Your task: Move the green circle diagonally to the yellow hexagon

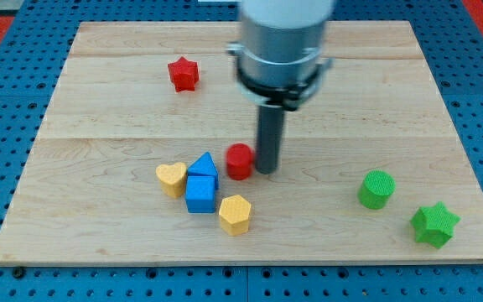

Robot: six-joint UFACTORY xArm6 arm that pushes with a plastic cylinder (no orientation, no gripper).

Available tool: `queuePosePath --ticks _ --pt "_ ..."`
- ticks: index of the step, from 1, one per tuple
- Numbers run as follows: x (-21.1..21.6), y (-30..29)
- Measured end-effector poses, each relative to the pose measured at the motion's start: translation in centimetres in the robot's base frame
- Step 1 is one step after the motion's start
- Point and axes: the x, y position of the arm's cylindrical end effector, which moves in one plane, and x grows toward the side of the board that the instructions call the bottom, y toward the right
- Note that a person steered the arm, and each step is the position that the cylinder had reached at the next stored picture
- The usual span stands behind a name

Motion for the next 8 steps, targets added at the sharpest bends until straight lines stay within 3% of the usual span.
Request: queuePosePath --ticks 1,2,3,4,5,6,8 --pt "-2.2 2.8" --pt "0.8 0.3" --pt "-0.4 4.3" --pt "-1.5 14.9" --pt "5.5 18.6" --pt "6.7 14.7" --pt "5.5 24.5"
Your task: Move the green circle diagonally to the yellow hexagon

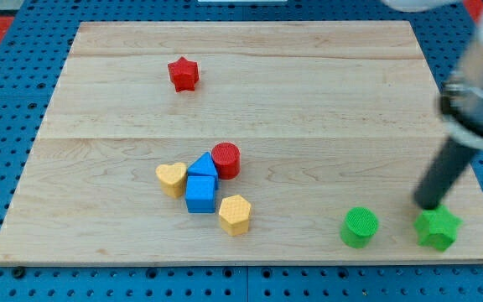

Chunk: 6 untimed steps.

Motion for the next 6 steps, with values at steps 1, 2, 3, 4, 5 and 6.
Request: queuePosePath --ticks 1,2,3,4,5,6 --pt "4.1 6.0" --pt "6.2 -1.0" --pt "4.9 -10.7" --pt "0.5 -19.4" --pt "-0.1 -20.9" --pt "0.1 -15.8"
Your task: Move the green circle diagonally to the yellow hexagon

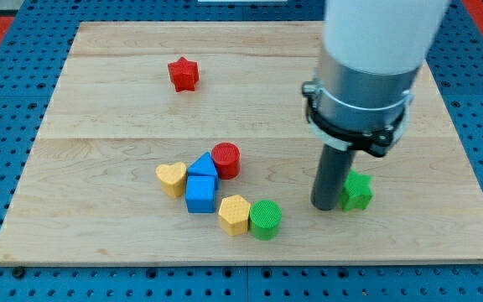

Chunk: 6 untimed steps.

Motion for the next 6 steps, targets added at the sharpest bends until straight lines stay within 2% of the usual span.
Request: queuePosePath --ticks 1,2,3,4,5,6 --pt "0.3 -0.6" --pt "5.4 0.7" --pt "7.0 -0.6" --pt "6.6 -2.6" --pt "4.7 -7.3" --pt "2.0 -7.4"
